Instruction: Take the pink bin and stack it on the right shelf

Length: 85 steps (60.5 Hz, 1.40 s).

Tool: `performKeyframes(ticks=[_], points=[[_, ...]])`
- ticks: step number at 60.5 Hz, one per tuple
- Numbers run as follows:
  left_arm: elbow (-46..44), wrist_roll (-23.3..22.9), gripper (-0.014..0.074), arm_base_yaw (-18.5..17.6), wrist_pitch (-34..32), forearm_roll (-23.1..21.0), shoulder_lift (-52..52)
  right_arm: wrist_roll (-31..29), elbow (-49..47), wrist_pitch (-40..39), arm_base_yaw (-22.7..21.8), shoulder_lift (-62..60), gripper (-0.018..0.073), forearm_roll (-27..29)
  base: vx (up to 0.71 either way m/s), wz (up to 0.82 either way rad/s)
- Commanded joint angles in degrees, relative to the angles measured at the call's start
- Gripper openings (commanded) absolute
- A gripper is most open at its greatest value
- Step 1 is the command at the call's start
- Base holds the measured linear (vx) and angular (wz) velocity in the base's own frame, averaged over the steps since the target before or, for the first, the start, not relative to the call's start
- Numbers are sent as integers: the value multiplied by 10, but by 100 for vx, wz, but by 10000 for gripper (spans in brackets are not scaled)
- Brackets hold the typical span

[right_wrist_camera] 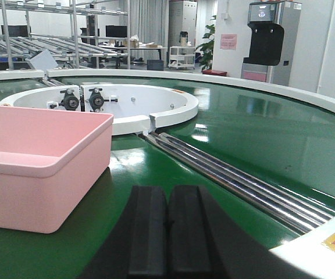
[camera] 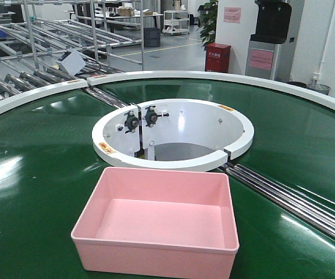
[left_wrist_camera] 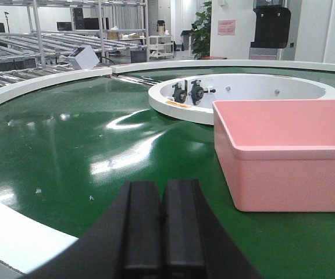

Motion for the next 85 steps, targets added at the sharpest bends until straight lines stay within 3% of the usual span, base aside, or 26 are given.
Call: performKeyframes(ticks=[1, 38, 50, 59, 73, 85], points=[[8, 0, -6, 0, -49, -4, -11, -3, 1, -46, -3, -8, -9, -2, 0, 0], [6, -3, -6, 0, -59, -5, -11, -6, 1, -65, -3, -8, -9, -4, 0, 0], [-73, -12, -6, 0, -54, -5, -10, -1, -64, -59, -3, -8, -9, 9, 0, 0], [-194, -9, -6, 0, 25, -4, 25, -9, -165, 11, -3, 22, -9, 2, 0, 0], [-378, 19, -6, 0, 259, -4, 158, -9, -326, 204, -3, 152, -9, 2, 0, 0], [-401, 43, -6, 0, 371, -8, 222, -10, -353, 315, -3, 248, -9, 10, 0, 0]])
